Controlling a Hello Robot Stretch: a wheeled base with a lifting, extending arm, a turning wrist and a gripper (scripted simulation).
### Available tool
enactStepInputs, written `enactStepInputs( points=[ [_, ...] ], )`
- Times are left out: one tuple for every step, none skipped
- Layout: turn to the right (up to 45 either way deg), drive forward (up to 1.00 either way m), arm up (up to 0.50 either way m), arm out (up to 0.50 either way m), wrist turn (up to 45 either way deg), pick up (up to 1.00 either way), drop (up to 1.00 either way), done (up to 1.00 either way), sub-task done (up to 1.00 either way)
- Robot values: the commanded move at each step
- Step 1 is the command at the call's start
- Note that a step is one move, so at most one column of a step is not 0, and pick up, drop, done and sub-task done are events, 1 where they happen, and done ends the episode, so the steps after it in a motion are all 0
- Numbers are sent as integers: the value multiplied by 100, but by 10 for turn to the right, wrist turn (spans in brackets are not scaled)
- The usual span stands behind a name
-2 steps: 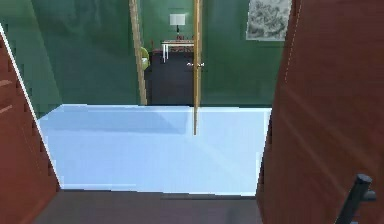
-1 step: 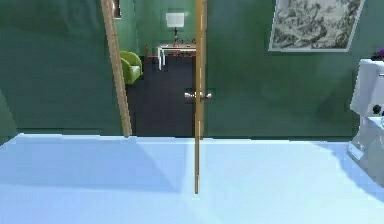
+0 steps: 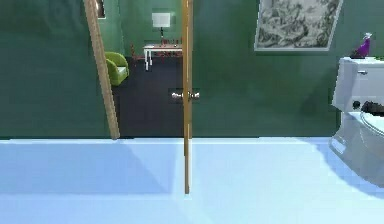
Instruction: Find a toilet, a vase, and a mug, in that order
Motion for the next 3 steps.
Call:
enactStepInputs(
  points=[
    [0, 50, 0, 0, 0, 0, 0, 0, 0],
    [270, 0, 0, 0, 0, 0, 0, 0, 0],
    [0, 65, 0, 0, 0, 0, 0, 0, 0]
  ],
)
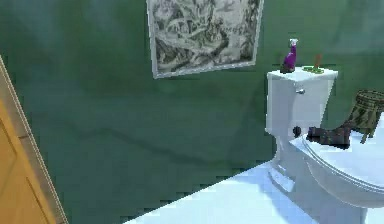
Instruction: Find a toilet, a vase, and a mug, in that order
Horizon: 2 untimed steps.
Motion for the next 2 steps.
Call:
enactStepInputs(
  points=[
    [450, 0, 0, 0, 0, 0, 0, 0, 0],
    [300, 0, 0, 0, 0, 0, 0, 0, 0]
  ],
)
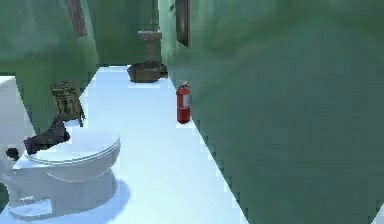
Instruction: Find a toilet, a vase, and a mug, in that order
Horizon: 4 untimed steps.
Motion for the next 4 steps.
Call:
enactStepInputs(
  points=[
    [0, 50, 0, 0, 0, 0, 0, 0, 0],
    [0, 60, 0, 0, 0, 0, 0, 0, 0],
    [-450, 0, 0, 0, 0, 0, 0, 0, 0],
    [-300, 0, 0, 0, 0, 0, 0, 0, 0]
  ],
)
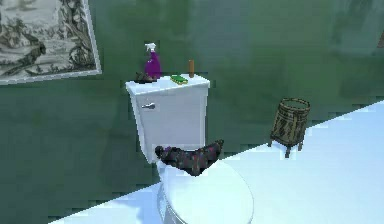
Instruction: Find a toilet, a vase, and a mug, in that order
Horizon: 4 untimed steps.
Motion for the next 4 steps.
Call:
enactStepInputs(
  points=[
    [0, 0, 0, 0, 0, 0, 0, 0, 100],
    [-450, 0, 0, 0, 0, 0, 0, 0, 0],
    [-450, 0, 0, 0, 0, 0, 0, 0, 0],
    [-120, 0, 0, 0, 0, 0, 0, 0, 0]
  ],
)
